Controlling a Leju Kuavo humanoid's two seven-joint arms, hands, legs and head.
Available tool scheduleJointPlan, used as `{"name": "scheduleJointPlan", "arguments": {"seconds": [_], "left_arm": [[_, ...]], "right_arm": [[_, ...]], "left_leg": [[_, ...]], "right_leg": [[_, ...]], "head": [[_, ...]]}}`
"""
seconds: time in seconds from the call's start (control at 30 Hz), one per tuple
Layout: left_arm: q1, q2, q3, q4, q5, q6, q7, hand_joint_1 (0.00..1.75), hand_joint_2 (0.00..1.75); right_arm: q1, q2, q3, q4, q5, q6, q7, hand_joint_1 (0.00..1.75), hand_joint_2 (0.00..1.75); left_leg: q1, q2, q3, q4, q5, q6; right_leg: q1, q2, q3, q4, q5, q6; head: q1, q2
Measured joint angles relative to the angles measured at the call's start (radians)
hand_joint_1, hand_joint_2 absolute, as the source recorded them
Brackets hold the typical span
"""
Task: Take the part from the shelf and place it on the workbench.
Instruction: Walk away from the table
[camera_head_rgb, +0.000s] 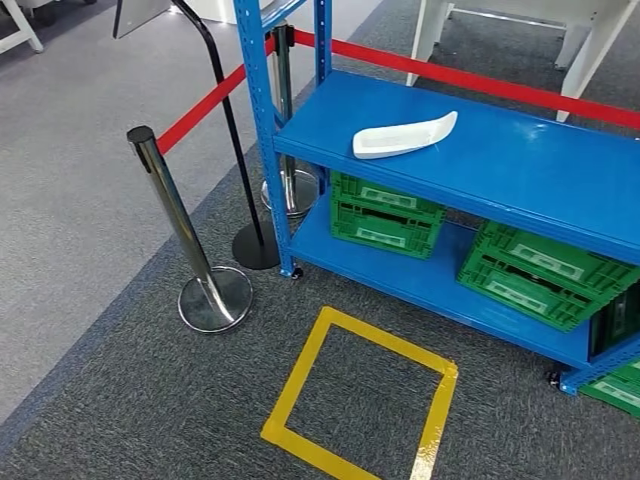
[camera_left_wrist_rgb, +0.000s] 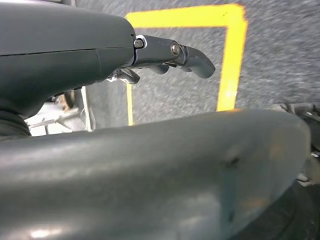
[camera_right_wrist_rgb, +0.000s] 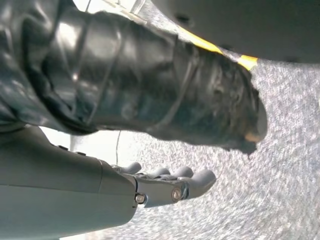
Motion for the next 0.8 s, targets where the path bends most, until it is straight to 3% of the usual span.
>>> {"name": "scheduleJointPlan", "arguments": {"seconds": [0.03, 0.1, 0.17, 0.23, 0.3, 0.33, 0.37, 0.4, 0.47, 0.53, 0.57, 0.6, 0.67, 0.73, 0.8], "left_arm": [[-0.001, 0.001, 0.0, 0.0, 0.001, 0.0, 0.002, 0.0, 0.0], [-0.004, 0.0, 0.0, 0.001, 0.0, 0.0, 0.006, 0.0, 0.0], [-0.003, -0.001, 0.0, 0.001, 0.0, 0.0, 0.006, 0.0, 0.0], [0.0, -0.002, 0.0, 0.001, -0.003, 0.002, 0.006, 0.0, 0.0], [0.003, -0.001, 0.0, 0.002, -0.006, 0.005, 0.006, 0.0, 0.0], [0.004, -0.001, 0.0, 0.002, -0.006, 0.006, 0.006, 0.0, 0.0], [0.003, -0.002, 0.0, 0.002, -0.006, 0.008, 0.005, 0.0, 0.0], [0.002, -0.002, 0.0, 0.002, -0.006, 0.009, 0.004, 0.0, 0.0], [0.0, -0.001, 0.0, 0.002, -0.006, 0.012, 0.003, 0.0, 0.0], [-0.001, 0.0, 0.0, 0.002, -0.006, 0.017, 0.003, 0.0, 0.0], [-0.002, 0.0, 0.0, 0.002, -0.006, 0.019, 0.003, 0.0, 0.0], [-0.003, 0.001, 0.0, 0.002, -0.006, 0.019, 0.003, 0.0, 0.0], [-0.004, 0.001, 0.0, 0.002, -0.006, 0.02, 0.001, 0.0, 0.0], [-0.002, 0.003, 0.0, 0.002, -0.006, 0.022, -0.001, 0.0, 0.0], [0.002, 0.004, 0.0, 0.002, -0.006, 0.023, -0.002, 0.0, 0.0]], "right_arm": [[0.0, 0.001, 0.0, 0.0, -0.001, 0.001, 0.0, 0.0, 0.0], [0.003, 0.0, -0.001, 0.0, -0.003, 0.003, 0.0, 0.0, 0.0], [0.005, 0.0, -0.001, 0.0, -0.004, 0.003, 0.0, 0.0, 0.0], [0.004, -0.001, -0.001, 0.0, -0.002, 0.001, 0.001, 0.0, 0.0], [0.003, -0.001, -0.001, 0.0, -0.001, 0.0, 0.002, 0.0, 0.0], [0.004, -0.001, -0.001, 0.0, 0.0, -0.001, 0.002, 0.0, 0.0], [0.005, -0.002, -0.001, 0.0, 0.001, -0.001, 0.002, 0.0, 0.0], [0.006, -0.003, -0.001, 0.0, 0.001, -0.002, 0.003, 0.0, 0.0], [0.004, -0.004, -0.002, 0.0, 0.002, -0.002, 0.004, 0.0, 0.0], [0.002, -0.004, -0.002, 0.0, 0.003, -0.001, 0.004, 0.0, 0.0], [0.002, -0.005, -0.002, 0.0, 0.003, 0.0, 0.003, 0.0, 0.0], [0.003, -0.005, -0.002, 0.001, 0.002, 0.0, 0.003, 0.0, 0.0], [0.003, -0.005, -0.004, 0.001, 0.001, 0.001, 0.003, 0.0, 0.0], [0.001, -0.005, -0.006, 0.001, 0.0, 0.001, 0.003, 0.0, 0.0], [0.0, -0.005, -0.007, 0.001, 0.0, 0.001, 0.003, 0.0, 0.0]], "left_leg": [[-0.001, -0.005, 0.003, -0.01, -0.003, 0.002], [-0.001, 0.015, 0.006, -0.021, 0.004, 0.005], [0.003, 0.043, 0.01, -0.037, 0.014, 0.011], [0.002, 0.076, 0.01, -0.043, 0.017, 0.015], [0.0, 0.11, 0.008, -0.042, 0.016, 0.017], [-0.001, 0.126, 0.008, -0.042, 0.015, 0.016], [-0.001, 0.14, 0.009, -0.041, 0.014, 0.015], [0.0, 0.153, 0.01, -0.039, 0.012, 0.012], [-0.004, 0.175, 0.013, -0.033, 0.005, 0.002], [-0.009, 0.192, 0.016, -0.028, 0.001, -0.009], [-0.008, 0.202, 0.018, -0.028, 0.0, -0.014], [-0.007, 0.205, 0.02, -0.027, -0.002, -0.02], [-0.002, 0.168, 0.01, 0.006, -0.032, -0.032], [0.002, 0.109, -0.037, 0.119, -0.099, -0.039], [0.002, 0.09, -0.095, 0.25, -0.15, -0.039]], "right_leg": [[-0.002, 0.011, -0.005, -0.001, 0.003, 0.007], [-0.007, 0.027, -0.016, -0.004, 0.008, 0.02], [-0.004, -0.013, -0.041, 0.033, -0.019, 0.029], [-0.003, -0.08, -0.098, 0.15, -0.084, 0.036], [-0.007, -0.106, -0.147, 0.261, -0.127, 0.045], [-0.008, -0.111, -0.147, 0.27, -0.124, 0.048], [-0.009, -0.118, -0.124, 0.236, -0.101, 0.05], [-0.01, -0.131, -0.082, 0.168, -0.069, 0.05], [-0.007, -0.175, -0.001, 0.032, -0.03, 0.043], [-0.003, -0.193, 0.024, -0.012, -0.027, 0.03], [-0.004, -0.181, 0.02, -0.011, -0.023, 0.024], [-0.005, -0.169, 0.019, -0.012, -0.022, 0.017], [-0.009, -0.147, 0.018, -0.015, -0.015, 0.004], [-0.01, -0.124, 0.018, -0.016, -0.009, -0.005], [-0.008, -0.096, 0.014, -0.016, -0.006, -0.009]], "head": [[0.0, 0.0], [-0.002, 0.0], [0.004, 0.0], [0.012, 0.0], [0.015, 0.0], [0.015, 0.0], [0.015, 0.0], [0.015, 0.0], [0.016, 0.0], [0.015, 0.0], [0.014, 0.0], [0.014, 0.0], [0.009, 0.0], [0.002, 0.0], [0.0, 0.0]]}}
